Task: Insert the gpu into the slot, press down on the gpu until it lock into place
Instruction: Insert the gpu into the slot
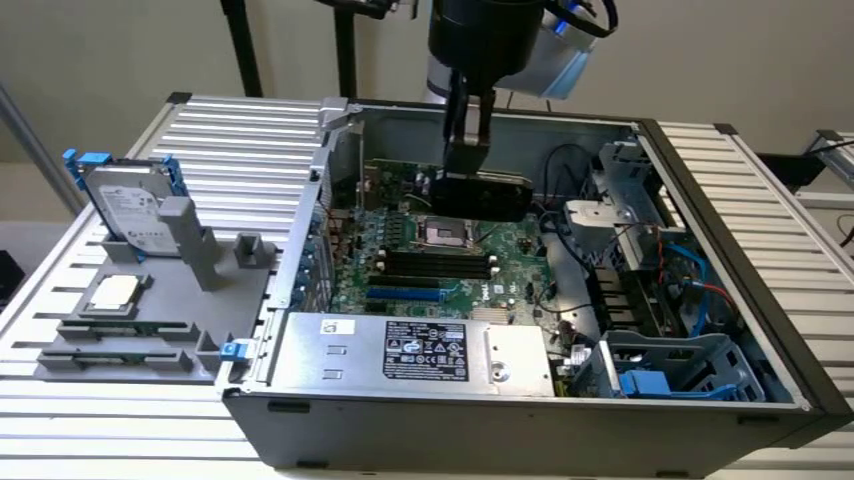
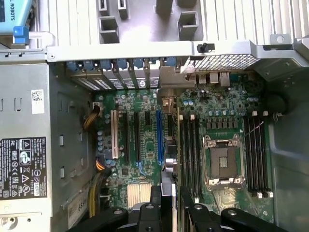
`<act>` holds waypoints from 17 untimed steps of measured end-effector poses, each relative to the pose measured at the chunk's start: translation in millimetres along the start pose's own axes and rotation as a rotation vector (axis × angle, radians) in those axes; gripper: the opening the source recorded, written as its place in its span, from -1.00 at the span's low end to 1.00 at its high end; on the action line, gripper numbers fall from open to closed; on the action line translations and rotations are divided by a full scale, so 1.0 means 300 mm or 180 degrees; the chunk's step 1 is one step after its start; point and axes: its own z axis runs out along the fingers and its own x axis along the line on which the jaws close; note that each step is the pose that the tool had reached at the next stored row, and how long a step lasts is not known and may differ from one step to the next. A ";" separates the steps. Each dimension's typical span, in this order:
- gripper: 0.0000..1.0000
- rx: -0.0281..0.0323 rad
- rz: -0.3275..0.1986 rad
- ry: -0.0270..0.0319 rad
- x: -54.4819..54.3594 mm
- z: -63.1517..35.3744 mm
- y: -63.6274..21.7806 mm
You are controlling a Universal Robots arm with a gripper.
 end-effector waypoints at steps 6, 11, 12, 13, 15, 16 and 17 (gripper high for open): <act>-0.47 0.0016 -0.0056 -0.0019 0.004 0.036 0.030; -0.47 0.0013 -0.0088 -0.0048 0.005 0.065 0.030; -0.47 0.0013 -0.0089 -0.0051 0.006 0.070 0.030; -0.47 0.0013 -0.0091 -0.0054 0.006 0.076 0.030; -0.47 0.0012 -0.0093 -0.0059 0.008 0.087 0.029; -0.47 0.0012 -0.0093 -0.0061 0.009 0.092 0.029; -0.47 0.0012 -0.0092 -0.0065 0.010 0.097 0.029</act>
